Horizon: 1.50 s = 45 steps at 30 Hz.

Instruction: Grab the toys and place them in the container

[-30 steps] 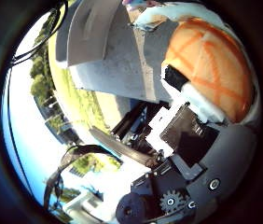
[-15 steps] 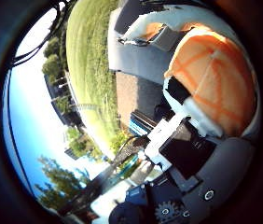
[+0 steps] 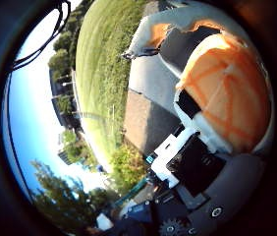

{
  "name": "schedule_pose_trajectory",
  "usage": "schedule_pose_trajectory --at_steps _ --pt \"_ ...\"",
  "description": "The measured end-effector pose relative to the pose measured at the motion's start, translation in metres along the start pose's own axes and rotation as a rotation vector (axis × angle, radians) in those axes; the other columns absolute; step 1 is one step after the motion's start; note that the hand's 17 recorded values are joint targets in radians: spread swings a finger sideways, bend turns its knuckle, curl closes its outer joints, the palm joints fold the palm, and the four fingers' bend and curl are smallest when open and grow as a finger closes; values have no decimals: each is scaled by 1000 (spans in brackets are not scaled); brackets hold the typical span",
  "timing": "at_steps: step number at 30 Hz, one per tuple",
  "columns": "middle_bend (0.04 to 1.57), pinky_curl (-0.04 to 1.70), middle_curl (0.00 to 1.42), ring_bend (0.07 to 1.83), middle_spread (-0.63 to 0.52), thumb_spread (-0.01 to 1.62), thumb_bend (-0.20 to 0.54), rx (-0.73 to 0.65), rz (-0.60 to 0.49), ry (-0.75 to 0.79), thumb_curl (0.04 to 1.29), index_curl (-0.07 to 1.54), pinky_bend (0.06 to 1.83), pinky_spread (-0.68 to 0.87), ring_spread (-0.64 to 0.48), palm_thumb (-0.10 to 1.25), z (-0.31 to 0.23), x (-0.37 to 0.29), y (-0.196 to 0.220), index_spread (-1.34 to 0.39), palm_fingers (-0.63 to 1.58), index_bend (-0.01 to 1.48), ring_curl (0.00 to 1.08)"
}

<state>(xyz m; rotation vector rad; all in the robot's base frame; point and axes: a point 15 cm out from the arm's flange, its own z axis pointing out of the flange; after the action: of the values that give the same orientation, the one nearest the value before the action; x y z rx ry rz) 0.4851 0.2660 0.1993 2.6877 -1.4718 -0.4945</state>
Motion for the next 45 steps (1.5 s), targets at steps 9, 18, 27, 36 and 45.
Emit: schedule_pose_trajectory --at_steps 9,18,27,36,45 --pt "1269 944 1006 1508 -170 1214 -23 198 25 48 587 835 1492 156 -84 901 40 13 -80 -1136 649 618 845" --pt "570 817 670 1102 -54 1190 -35 170 38 46 531 841 1277 328 140 822 67 31 -82 -682 -80 364 623" --pt "188 610 438 665 41 1113 -30 128 -20 34 495 560 997 463 276 786 57 63 -61 -517 -94 128 373" --pt "170 505 362 572 44 1088 -25 112 51 8 483 407 870 503 289 818 11 138 -14 -466 -28 159 324" --pt "177 404 345 532 41 1083 -28 70 141 120 481 355 704 479 263 819 -3 267 50 -408 33 183 310"
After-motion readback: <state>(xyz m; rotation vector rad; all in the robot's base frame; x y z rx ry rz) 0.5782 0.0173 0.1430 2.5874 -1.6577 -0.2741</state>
